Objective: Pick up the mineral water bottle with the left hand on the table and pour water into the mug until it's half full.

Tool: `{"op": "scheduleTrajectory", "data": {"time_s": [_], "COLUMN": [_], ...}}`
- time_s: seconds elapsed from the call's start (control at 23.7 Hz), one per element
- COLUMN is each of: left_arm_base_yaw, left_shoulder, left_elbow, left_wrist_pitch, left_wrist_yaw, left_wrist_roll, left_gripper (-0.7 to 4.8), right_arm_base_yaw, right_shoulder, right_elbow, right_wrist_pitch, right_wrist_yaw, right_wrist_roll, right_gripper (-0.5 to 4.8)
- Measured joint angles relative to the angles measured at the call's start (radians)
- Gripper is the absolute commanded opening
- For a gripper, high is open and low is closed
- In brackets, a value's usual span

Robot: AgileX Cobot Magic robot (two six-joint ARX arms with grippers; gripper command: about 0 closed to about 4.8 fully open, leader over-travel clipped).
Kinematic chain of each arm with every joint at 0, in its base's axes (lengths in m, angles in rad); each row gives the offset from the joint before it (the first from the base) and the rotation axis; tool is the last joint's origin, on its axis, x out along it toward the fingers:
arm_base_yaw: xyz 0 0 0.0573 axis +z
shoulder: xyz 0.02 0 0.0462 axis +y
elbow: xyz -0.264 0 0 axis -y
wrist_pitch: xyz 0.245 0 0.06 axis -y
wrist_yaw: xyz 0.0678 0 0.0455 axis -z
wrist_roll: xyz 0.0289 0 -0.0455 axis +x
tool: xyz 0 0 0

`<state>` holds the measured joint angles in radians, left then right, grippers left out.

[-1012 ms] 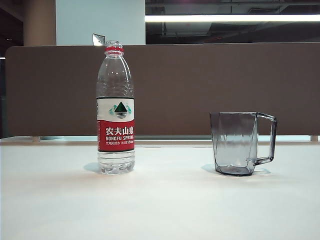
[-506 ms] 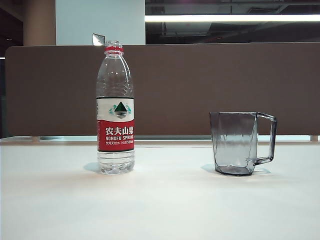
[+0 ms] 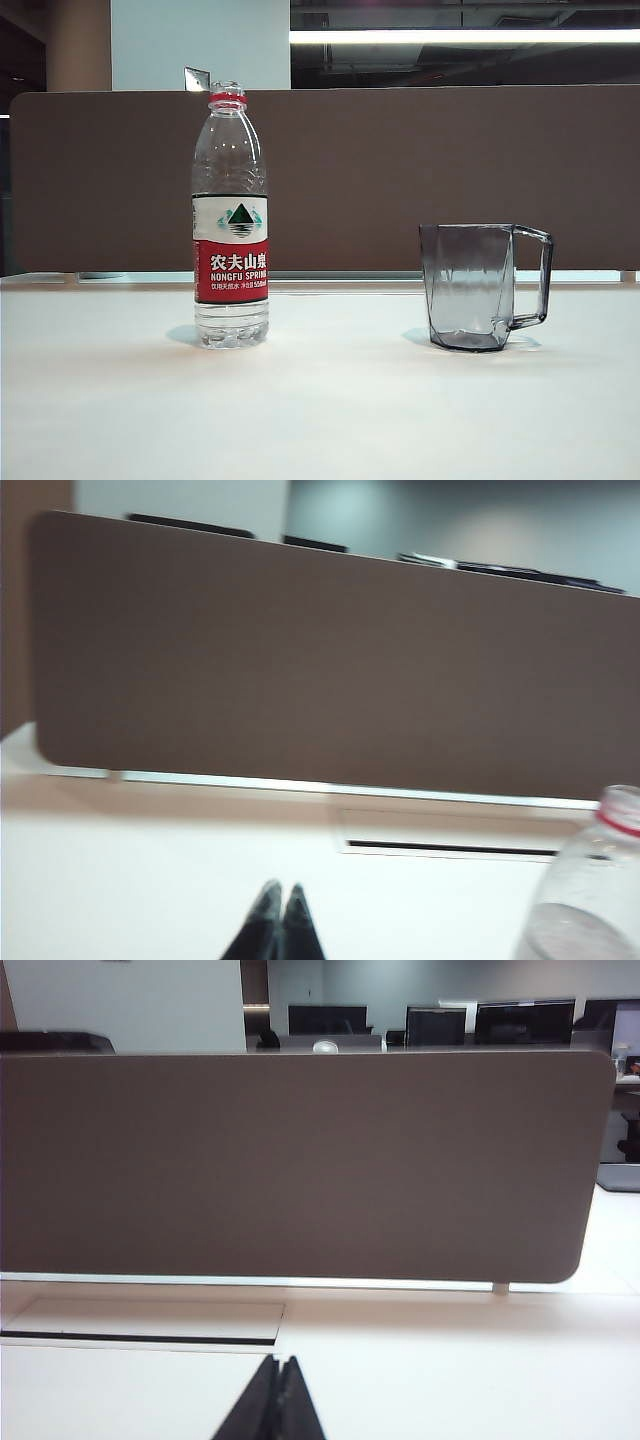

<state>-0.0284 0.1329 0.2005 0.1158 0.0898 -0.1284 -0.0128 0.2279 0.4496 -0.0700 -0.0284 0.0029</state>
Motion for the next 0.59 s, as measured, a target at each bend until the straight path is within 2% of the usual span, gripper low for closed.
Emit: {"op": "scheduleTrajectory", "data": {"time_s": [0.25,0.38,0.51,0.59], "left_arm_base_yaw": [-0.217,-0.335,-0.385,-0.414], "left_shoulder": [0.260,0.397,0.478,0.554], "left_elbow": [0.101,0.111,0.111,0.113], "left_wrist_pitch": [0.053,0.119,0.164,0.219], "left_wrist_yaw": [0.000,0.001,0.000,0.002], "left_wrist_roll": [0.001,0.004,0.004,0.004], "left_gripper": [-0.06,-0.06,-0.06,-0.06], "right_arm_base_yaw": [0.001,0.030,0.076,0.140], "right_shoulder": [0.194,0.238,0.251,0.251], "right_elbow": [0.180,0.215,0.222,0.225], "right_wrist_pitch": [-0.012,-0.047,-0.064,-0.082], "right_wrist_yaw": [-0.098,-0.105,-0.106,-0.104], "right_wrist_roll": [0.000,0.000,0.000,0.000], "right_gripper": [-0.03,-0.03,-0.03,-0.03]}}
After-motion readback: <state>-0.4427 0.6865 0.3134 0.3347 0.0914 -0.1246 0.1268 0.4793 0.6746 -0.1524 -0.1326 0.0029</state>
